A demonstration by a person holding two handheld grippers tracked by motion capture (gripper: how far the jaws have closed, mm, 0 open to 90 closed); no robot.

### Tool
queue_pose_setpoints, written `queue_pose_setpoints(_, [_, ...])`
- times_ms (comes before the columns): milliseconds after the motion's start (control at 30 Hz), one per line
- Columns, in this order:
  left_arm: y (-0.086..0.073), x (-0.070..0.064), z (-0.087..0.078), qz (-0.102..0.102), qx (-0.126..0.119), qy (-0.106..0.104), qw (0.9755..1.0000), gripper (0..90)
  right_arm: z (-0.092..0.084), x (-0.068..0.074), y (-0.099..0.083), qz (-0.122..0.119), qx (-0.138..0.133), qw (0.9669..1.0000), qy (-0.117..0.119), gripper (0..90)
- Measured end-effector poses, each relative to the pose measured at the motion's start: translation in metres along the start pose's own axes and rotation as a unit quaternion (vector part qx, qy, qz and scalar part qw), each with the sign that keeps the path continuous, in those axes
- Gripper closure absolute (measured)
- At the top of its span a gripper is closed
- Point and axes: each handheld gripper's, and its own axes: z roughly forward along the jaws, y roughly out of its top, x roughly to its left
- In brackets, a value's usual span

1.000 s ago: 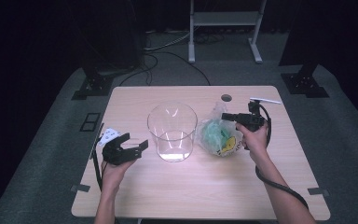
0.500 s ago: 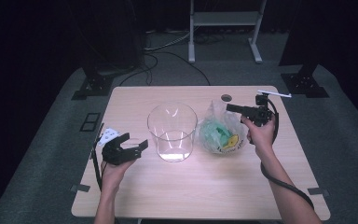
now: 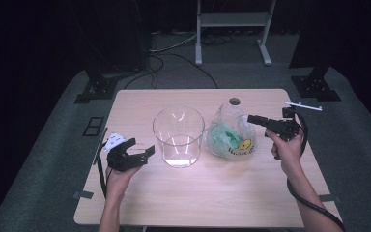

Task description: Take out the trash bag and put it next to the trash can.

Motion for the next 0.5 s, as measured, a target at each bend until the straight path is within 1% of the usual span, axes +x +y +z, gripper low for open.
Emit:
queue_pose_setpoints(100, [0.0,0.0,-0.001,-0.001,0.0,0.001,1.0,8.5,-0.007,-0.008,-0.008,0.007,0.0,1.0,-0.004,45.0])
queue_pose_setpoints(267, [-0.001,0.001,-0.001,-0.003,0.0,0.002,1.0,8.5,-0.017,-0.019,-0.022,0.007,-0.002,0.9999,-0.007,44.3])
queue_pose_setpoints(500, [-0.001,0.001,-0.001,-0.002,0.001,0.002,1.0,8.5,-0.021,-0.025,-0.032,0.006,-0.001,0.9999,-0.01,43.5])
